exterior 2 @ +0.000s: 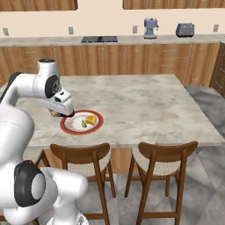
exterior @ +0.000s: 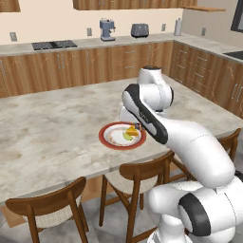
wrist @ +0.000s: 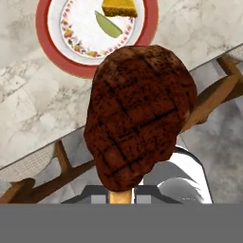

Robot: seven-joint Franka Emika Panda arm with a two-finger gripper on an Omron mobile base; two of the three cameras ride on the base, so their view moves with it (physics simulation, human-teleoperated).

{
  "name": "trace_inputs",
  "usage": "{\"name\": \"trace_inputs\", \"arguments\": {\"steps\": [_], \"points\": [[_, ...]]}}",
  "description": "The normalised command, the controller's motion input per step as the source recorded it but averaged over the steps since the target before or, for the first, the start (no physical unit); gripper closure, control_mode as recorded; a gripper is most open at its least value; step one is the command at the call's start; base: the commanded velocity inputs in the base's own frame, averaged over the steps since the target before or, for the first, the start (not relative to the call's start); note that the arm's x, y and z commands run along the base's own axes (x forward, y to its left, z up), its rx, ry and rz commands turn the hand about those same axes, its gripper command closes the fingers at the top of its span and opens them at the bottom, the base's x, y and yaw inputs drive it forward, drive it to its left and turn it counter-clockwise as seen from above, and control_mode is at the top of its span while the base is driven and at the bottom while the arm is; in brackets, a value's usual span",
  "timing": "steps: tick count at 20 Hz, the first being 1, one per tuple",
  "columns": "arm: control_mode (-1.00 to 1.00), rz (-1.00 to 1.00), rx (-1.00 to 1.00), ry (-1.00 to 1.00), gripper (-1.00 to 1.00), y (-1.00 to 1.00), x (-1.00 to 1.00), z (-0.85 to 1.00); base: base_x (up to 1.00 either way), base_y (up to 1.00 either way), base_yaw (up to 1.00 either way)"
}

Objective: Take the cheese, steak, and lemon wedge from the fridge and place them on the plate on the dining counter to create an appetizer plate.

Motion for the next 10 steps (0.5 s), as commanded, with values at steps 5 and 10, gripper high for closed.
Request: {"name": "trace_inputs", "arguments": {"steps": [5, 10], "points": [[-1.0, -0.01, 0.0, 0.0, 1.0, 0.34, 0.64, -0.64, 0.0, 0.0, 0.0], [-1.0, 0.0, 0.0, 0.0, 1.0, 0.18, 0.5, -0.44, 0.0, 0.0, 0.0]]}}
